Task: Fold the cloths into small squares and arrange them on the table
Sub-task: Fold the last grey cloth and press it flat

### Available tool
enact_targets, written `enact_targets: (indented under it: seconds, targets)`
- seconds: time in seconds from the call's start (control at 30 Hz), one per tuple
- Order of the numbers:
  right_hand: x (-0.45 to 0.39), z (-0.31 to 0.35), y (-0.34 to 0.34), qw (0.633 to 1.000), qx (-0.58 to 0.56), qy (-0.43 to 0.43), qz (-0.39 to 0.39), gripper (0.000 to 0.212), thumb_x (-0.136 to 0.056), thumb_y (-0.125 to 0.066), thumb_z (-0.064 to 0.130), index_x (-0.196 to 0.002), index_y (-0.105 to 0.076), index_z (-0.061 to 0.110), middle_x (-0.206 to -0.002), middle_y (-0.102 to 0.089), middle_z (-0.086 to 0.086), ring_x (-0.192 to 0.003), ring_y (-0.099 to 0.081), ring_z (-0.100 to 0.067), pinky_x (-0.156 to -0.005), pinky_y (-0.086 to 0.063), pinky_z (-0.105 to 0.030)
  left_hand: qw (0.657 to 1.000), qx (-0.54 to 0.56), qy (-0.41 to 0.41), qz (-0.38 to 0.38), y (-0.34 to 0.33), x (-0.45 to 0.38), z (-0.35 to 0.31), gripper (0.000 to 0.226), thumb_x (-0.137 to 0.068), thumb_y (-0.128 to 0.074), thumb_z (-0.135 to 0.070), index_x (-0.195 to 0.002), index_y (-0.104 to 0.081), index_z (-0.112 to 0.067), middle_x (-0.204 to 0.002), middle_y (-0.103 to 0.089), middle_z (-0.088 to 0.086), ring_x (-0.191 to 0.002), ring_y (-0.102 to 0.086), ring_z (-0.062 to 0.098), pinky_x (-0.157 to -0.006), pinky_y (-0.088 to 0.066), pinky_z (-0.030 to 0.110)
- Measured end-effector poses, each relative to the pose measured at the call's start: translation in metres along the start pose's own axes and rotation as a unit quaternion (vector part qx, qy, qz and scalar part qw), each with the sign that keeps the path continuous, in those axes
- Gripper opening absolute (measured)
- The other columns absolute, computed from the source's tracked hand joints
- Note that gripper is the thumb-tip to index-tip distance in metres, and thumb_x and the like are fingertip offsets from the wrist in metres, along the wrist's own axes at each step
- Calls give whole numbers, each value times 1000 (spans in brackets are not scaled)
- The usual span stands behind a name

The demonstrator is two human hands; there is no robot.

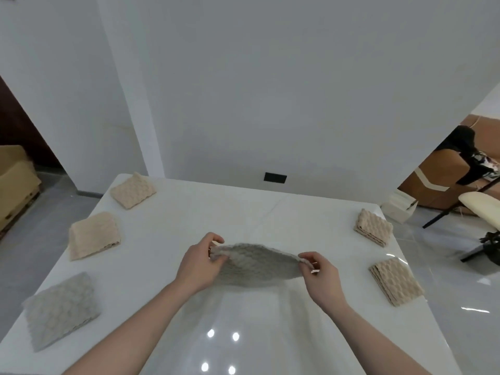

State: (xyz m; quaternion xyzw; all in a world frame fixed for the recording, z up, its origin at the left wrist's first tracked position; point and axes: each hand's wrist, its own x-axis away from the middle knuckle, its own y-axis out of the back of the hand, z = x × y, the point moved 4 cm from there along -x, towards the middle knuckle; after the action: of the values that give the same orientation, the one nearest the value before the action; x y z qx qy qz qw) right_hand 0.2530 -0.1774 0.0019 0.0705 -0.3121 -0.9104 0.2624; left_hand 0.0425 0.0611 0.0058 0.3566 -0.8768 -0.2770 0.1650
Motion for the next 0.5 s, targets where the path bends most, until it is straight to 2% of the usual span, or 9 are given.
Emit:
enact_targets:
  seconds: [0.2,0.4,0.5]
  targets:
    - [12,16,37,999,-34,39,-17,20,-95,-63,14,-89,-72,32,-91,-72,16,-88,-63,-4,-67,-47,-13,999,26,-13,-32,21,25,-46,8,-85,-76,-27,-82,-70,-31,-82,-72,-16,-79,-65,6,-74,-53,29]
    - [35,20,79,995,-72,68,-9,21,-95,-62,11,-88,-70,29,-85,-71,15,-81,-62,-7,-63,-44,-11,997,53,-9,-48,25,70,-85,8,-90,-72,-21,-84,-74,-26,-86,-74,-15,-81,-64,4,-70,-45,17]
    - [48,22,101,992,-90,87,-3,21,-95,-62,11,-88,-69,29,-86,-71,14,-80,-62,-8,-62,-43,-12,997,58,-6,-53,24,90,-98,9,-92,-71,-21,-85,-75,-27,-86,-73,-16,-80,-64,4,-71,-46,18]
